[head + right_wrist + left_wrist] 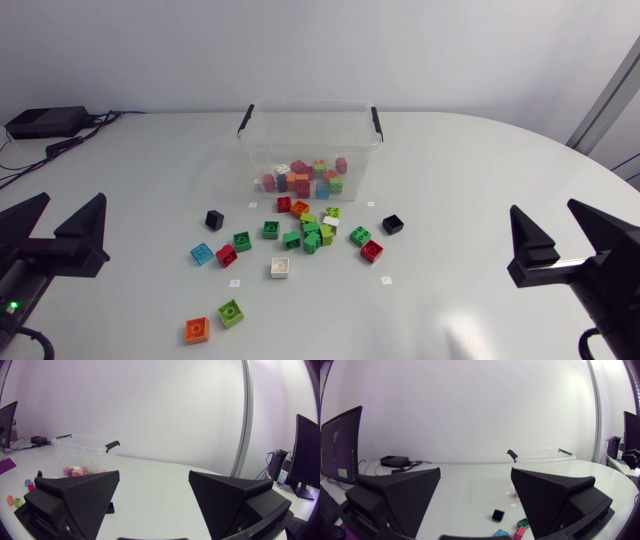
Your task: Place the duplo bricks in the container
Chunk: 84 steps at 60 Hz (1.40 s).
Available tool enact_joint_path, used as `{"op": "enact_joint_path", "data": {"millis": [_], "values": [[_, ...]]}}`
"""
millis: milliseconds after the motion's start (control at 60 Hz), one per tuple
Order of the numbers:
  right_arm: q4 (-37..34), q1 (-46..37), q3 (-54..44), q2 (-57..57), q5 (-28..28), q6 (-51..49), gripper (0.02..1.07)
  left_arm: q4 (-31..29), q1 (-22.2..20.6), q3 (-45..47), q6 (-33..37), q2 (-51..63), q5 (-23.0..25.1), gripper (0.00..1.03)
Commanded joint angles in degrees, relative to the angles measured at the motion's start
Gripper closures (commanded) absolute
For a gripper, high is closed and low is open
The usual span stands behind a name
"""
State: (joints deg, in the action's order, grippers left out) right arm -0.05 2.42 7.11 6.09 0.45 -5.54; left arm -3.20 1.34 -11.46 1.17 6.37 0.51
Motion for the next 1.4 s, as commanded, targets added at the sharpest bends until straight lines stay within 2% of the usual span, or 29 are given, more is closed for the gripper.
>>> {"op": "enact_joint_path", "data": {"millis": [0, 233, 333, 533, 650, 750, 1017, 1183, 1283, 1383], "values": [[-0.21, 0.57, 3.08, 4.02, 0.26, 1.50, 0.07, -0.84, -0.90, -3.74, -2.05, 4.44, -0.16, 0.06], [0.05, 1.19, 8.44, 16.32, 0.52, 1.59, 0.07, -4.18, -4.33, -10.77, -1.61, 13.93, -0.16, 0.08], [-0.38, 1.28, 10.82, 21.33, 0.69, 2.55, 0.07, -7.78, -4.77, -14.20, -1.17, 18.94, -0.25, 0.08], [-1.79, 1.98, 12.31, 27.05, 0.17, 4.57, 0.07, -13.94, -6.18, -20.88, 3.05, 31.33, -0.25, 0.09], [-2.76, 3.12, 13.01, 29.33, 0.08, 5.98, 0.07, -17.36, -6.44, -24.66, 3.23, 38.63, 0.63, 0.09], [-3.55, 3.74, 13.72, 31.09, -0.01, 6.51, 0.07, -17.89, -6.62, -26.50, 3.40, 42.58, 1.42, 0.09], [-8.47, 3.83, 17.58, 38.91, -2.38, 7.12, 0.07, -21.32, -8.64, -33.10, 17.20, 60.34, 2.04, 0.07], [-16.38, 5.32, 22.42, 44.54, -2.82, 4.75, 0.07, -20.00, -8.02, -35.03, 20.89, 67.11, 3.97, 0.07], [-19.63, 5.41, 25.41, 49.28, -3.44, 4.49, 0.07, -19.74, -5.30, -36.52, 21.51, 71.94, 11.79, 0.07], [-22.80, 6.46, 28.04, 51.92, -3.88, 3.52, 0.07, -16.40, -5.12, -35.73, 22.39, 76.69, 13.11, 0.07]]}}
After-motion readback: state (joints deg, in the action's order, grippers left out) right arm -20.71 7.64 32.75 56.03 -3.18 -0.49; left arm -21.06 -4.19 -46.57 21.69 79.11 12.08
